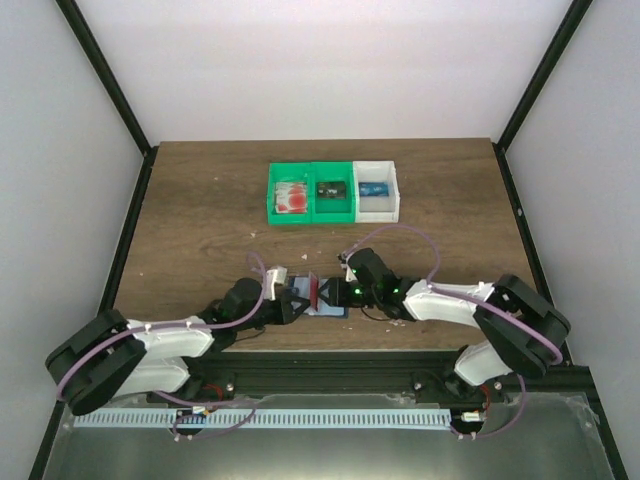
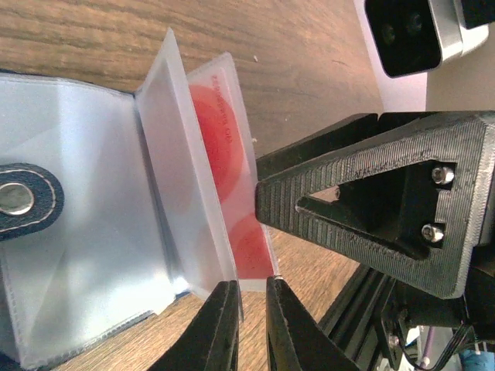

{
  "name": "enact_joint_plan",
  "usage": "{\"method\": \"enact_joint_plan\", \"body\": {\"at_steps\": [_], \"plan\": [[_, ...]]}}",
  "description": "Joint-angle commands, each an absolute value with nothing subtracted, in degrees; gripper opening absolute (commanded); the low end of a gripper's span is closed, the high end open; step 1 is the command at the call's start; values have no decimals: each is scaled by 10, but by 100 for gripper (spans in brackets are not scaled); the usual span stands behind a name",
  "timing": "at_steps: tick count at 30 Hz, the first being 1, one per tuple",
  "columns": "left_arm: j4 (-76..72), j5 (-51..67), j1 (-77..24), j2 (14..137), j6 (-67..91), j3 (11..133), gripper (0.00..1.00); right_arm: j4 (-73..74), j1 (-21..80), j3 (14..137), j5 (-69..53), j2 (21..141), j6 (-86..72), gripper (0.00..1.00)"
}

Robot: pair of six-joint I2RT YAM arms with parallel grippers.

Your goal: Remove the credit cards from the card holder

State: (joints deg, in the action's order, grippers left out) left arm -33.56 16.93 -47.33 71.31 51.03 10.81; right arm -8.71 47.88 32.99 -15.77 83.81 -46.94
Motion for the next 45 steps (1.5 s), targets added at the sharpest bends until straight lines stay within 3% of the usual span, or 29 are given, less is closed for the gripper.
{"method": "enact_joint_plan", "body": {"at_steps": [1,5,10,18,24,30,45], "plan": [[-275,136,-472,669,499,105,15,-21,483,329,-100,810,-448,42],[-252,122,-473,640,503,100,19,0,483,325,-82,795,-440,41],[-164,83,-473,598,502,130,36,43,483,328,-45,770,-438,39],[-121,58,-475,535,529,152,43,48,483,328,-37,721,-425,32],[-231,132,-475,617,538,152,42,4,481,329,-56,763,-423,18],[-330,164,-474,710,558,148,39,-29,477,335,-75,810,-421,10],[-383,163,-471,826,556,172,40,-61,475,283,-68,844,-432,8]]}}
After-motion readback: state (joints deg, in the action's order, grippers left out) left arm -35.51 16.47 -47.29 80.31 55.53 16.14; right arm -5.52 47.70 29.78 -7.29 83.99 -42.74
